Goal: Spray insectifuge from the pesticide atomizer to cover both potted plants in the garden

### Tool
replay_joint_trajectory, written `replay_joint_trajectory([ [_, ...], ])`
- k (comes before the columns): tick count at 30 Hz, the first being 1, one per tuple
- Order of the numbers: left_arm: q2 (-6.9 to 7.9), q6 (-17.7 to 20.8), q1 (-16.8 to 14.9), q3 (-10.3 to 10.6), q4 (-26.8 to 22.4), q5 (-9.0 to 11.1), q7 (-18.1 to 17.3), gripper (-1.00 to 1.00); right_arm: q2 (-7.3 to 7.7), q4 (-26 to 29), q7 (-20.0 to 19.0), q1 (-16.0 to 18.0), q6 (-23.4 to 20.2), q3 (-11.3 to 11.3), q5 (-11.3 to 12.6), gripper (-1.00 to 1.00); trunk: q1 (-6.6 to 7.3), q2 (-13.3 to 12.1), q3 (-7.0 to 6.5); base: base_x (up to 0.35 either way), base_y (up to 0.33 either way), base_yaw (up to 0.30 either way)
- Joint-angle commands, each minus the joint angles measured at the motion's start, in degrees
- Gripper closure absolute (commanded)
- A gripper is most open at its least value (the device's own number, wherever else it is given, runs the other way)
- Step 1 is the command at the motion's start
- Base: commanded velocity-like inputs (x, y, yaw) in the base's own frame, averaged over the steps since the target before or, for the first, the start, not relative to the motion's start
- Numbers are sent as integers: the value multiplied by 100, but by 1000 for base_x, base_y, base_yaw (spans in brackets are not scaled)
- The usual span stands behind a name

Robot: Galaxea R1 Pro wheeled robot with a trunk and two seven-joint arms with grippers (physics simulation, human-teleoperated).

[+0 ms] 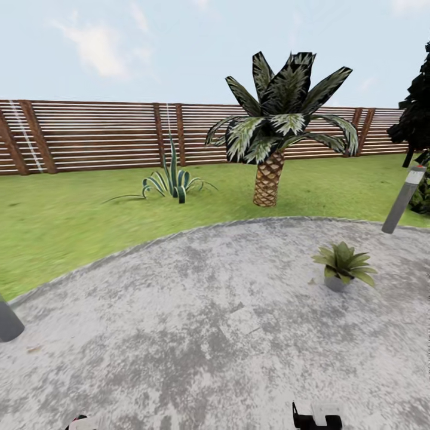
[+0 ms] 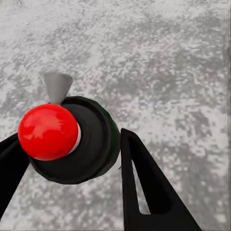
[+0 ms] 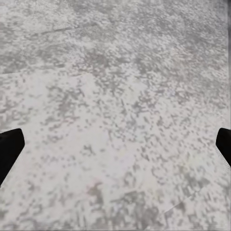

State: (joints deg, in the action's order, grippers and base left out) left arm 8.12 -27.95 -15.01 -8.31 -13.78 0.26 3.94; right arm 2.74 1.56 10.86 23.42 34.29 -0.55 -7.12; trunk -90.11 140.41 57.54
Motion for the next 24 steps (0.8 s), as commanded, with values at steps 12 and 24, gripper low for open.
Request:
replay_joint_trajectory([
  [12, -2, -18, -2, 5, -2, 1, 17, 100, -1, -7, 30, 5, 7, -6, -61, -100, -2, 2, -37, 337, 133, -234],
  [24, -1, -18, -2, 5, -2, 1, 10, 100, -1, -7, 30, 5, 7, -6, -61, -100, -2, 2, -80, 337, 145, -236],
])
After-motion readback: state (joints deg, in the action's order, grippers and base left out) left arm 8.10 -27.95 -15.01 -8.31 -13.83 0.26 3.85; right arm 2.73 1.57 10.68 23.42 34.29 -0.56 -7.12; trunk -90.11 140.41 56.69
